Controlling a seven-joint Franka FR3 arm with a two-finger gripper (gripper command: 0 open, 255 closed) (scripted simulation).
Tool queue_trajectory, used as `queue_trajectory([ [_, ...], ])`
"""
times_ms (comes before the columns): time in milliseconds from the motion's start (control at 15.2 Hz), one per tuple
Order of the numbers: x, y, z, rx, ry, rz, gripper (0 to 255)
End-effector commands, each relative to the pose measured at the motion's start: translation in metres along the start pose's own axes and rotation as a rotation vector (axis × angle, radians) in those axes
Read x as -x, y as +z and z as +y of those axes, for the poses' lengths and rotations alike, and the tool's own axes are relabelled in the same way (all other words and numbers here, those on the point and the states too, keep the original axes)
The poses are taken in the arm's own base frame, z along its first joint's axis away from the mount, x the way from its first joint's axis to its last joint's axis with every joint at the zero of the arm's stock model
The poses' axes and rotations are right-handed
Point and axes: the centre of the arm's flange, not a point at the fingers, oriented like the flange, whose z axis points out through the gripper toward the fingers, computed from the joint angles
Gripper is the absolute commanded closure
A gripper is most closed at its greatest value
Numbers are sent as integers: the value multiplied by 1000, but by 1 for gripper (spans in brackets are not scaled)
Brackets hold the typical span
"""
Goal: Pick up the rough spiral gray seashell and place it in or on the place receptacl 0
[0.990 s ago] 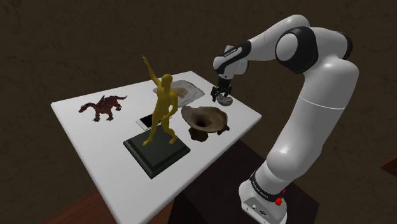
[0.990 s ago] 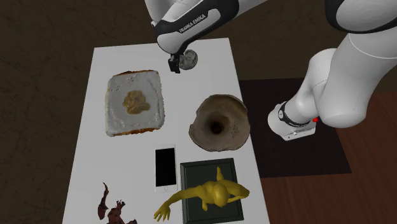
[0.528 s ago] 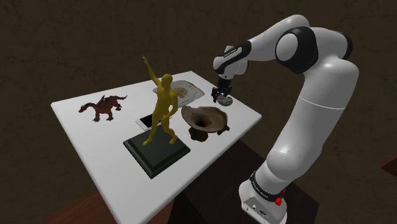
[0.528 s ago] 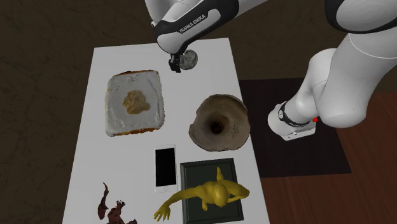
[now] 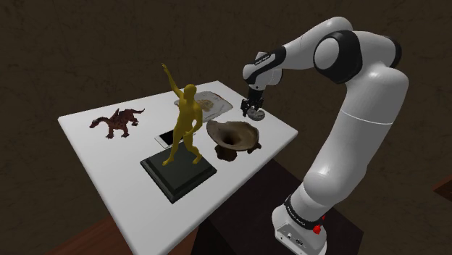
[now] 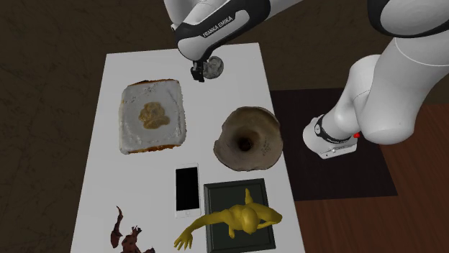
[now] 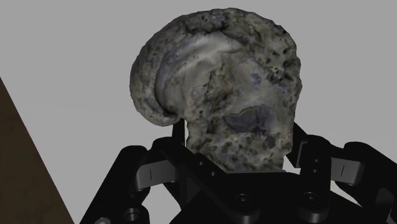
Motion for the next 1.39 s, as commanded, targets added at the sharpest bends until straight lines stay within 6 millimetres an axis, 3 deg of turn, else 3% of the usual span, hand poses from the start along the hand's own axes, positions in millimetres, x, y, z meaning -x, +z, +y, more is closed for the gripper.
queue_trajectory([
  [0, 0, 1, 0, 0, 0, -1, 255],
  [1320, 10, -104, 1, 0, 0, -1, 255],
])
